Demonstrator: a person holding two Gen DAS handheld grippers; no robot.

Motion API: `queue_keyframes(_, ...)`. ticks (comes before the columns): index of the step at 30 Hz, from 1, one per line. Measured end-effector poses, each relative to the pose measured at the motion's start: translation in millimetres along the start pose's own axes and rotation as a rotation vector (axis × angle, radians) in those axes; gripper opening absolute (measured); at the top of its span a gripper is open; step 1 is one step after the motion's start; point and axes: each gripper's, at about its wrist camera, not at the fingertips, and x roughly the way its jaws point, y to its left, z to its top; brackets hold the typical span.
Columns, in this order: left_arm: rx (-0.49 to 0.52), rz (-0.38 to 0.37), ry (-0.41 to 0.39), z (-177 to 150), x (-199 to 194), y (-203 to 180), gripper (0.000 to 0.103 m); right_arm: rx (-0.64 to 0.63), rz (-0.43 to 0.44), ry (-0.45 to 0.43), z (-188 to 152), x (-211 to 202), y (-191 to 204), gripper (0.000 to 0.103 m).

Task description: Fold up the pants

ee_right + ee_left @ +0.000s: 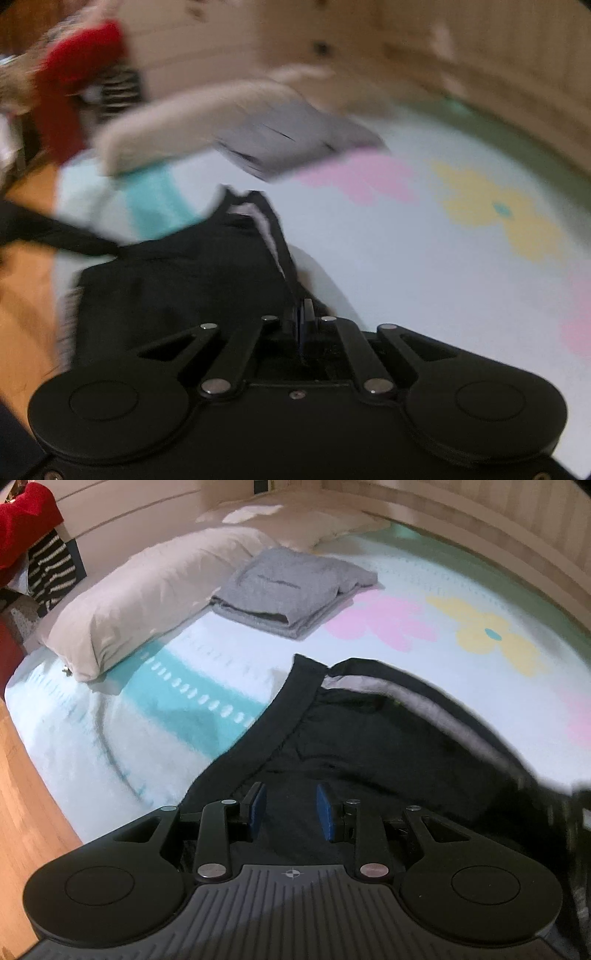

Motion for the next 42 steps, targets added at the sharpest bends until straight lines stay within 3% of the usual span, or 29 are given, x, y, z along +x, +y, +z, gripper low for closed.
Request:
queue_keyframes(3, -0.005, -0.007, -0.035, 1.2, -8.7, 3.7, 0.029, -0.116, 0.042, -0.020, -16.4, -18.9, 45.6, 0.006)
queue_keyframes(8, -0.012, -0.047, -0.066, -0.9, -18.0, 14.5, 0.029, -0.239, 0.100, 0.048, -55.2, -10.6, 95.8, 0.006)
queue_keyframes(16, 0.073, -0.109, -0.064, -10.0, -16.4, 15.2, 0.030, -0.251, 0.197, 0.174, -95.8, 4.7, 115.1, 0.006)
queue_keyframes(22, 0.172, -0.098, 0.068, -23.8, 19.1, -7.2, 0.030, -0.236, 0.224, 0.208, -98.1, 10.5, 118.8, 0.012)
queue_keyframes(28, 0.207, 0.035, 0.257, -45.9, 73.5, -12.5, 0.030, -0.168, 0.225, 0.173, -92.5, -2.2, 109.7, 0.021)
queue_keyframes(31, 0.199, 0.053, 0.261, -51.2, 78.6, -10.3, 0.030, -0.097, 0.200, 0.145, -92.3, -20.8, 92.3, 0.025)
queue_keyframes(35, 0.168, 0.057, 0.195, -54.1, 60.1, -14.9, 0.029, 0.052, 0.117, 0.110, -99.8, -51.0, 55.1, 0.025)
queue_keyframes(38, 0.149, 0.031, 0.124, -59.9, 39.1, -25.2, 0.030, 0.181, 0.018, 0.089, -112.8, -75.7, 20.9, 0.025)
queue_keyframes(42, 0.230, 0.012, 0.066, -77.8, 22.3, -56.4, 0.030, 0.356, -0.148, 0.077, -140.1, -110.6, -27.1, 0.025)
